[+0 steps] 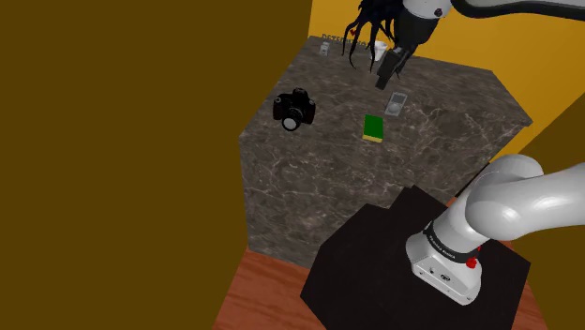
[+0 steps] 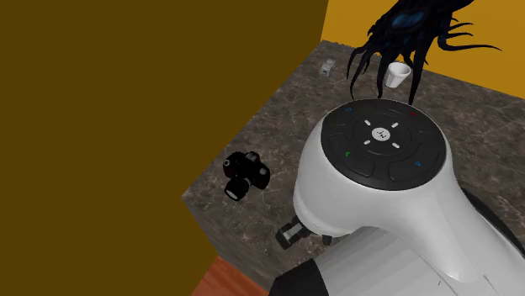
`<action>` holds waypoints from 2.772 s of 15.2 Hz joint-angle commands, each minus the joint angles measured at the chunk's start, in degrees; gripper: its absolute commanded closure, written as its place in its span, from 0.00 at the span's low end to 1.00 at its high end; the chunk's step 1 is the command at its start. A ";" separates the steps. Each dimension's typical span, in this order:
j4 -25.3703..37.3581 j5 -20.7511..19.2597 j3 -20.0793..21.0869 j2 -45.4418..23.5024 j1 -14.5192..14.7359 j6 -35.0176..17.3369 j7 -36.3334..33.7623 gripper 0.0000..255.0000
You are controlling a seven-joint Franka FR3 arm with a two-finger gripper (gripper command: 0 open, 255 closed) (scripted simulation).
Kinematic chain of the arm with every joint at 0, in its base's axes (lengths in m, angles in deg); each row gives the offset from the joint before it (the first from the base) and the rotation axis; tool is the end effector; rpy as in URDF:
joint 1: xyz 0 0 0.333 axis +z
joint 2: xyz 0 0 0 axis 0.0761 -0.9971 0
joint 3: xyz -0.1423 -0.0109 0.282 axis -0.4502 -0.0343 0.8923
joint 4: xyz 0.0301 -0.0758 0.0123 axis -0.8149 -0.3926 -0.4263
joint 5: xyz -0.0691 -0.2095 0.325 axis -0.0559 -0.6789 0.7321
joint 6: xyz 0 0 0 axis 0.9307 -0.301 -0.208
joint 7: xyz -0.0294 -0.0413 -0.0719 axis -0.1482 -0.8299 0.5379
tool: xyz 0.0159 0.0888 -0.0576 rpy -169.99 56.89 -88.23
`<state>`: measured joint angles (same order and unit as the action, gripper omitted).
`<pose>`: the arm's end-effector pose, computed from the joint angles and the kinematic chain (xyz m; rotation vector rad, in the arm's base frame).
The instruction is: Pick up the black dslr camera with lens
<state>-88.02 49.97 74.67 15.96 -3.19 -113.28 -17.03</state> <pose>0.3313 0.0254 0.6049 2.9674 0.2190 0.1946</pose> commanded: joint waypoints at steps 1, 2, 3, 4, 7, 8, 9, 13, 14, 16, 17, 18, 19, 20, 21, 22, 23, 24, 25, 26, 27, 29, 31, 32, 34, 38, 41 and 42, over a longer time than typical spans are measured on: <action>0.00 0.00 0.00 0.00 0.00 0.00 0.00 0.00; -0.68 0.37 1.23 -0.95 -0.43 -1.78 -2.91 0.00; -1.23 0.71 2.49 -2.03 -0.92 -3.55 -5.81 0.00; -1.65 0.97 3.75 -3.24 -1.42 -5.31 -8.72 0.00; -2.08 1.31 7.55 -7.60 -3.16 -10.44 -17.50 0.00; -1.95 1.24 8.80 -9.28 -3.81 -12.07 -20.47 0.00; -1.70 1.05 10.04 -11.05 -4.50 -13.65 -23.46 0.00; 0.63 -0.96 14.88 -19.06 -7.58 -19.24 -35.81 0.00; 1.52 -1.81 16.04 -21.25 -8.42 -20.41 -39.00 0.00; 3.66 -3.99 18.17 -25.83 -10.04 -22.41 -45.54 0.00; 4.90 -5.29 19.19 -28.21 -10.85 -23.23 -48.86 0.00; 6.26 -6.75 20.07 -30.65 -11.56 -23.90 -52.24 0.00; 7.73 -8.34 20.84 -33.14 -12.19 -24.44 -55.63 0.00; 9.31 -10.02 21.51 -35.66 -12.73 -24.83 -59.02 0.00; 10.99 -11.79 21.99 -38.22 -13.10 -25.08 -62.40 0.00; 12.76 -13.60 22.29 -40.79 -13.32 -25.19 -65.72 0.00; 14.63 -15.40 22.46 -43.37 -13.42 -25.19 -68.97 0.00; 16.59 -17.16 22.44 -45.93 -13.36 -25.07 -72.11 0.00; 18.62 -18.84 22.26 -48.47 -13.16 -24.85 -75.12 0.00; 20.73 -20.42 21.97 -50.97 -12.87 -24.56 -77.99 0.00; 21.35 -20.82 21.73 -51.66 -12.64 -24.47 -78.76 0.00; 20.62 -21.53 21.52 -52.33 -12.51 -25.64 -79.54 0.00; 19.95 -22.29 21.36 -53.05 -12.42 -26.79 -80.35 0.00; 19.64 -22.69 21.27 -53.43 -12.38 -27.35 -80.77 0.00; 18.89 -23.75 21.03 -54.44 -12.25 -28.77 -81.87 0.00; 18.81 -23.72 21.04 -54.37 -12.23 -28.78 -81.90 1.00; 18.88 -23.73 21.04 -54.41 -12.22 -28.74 -81.89 1.00; 18.89 -23.72 21.04 -54.40 -12.23 -28.73 -81.87 1.00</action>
<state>-69.12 26.27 95.73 -38.36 -15.41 -141.95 -98.91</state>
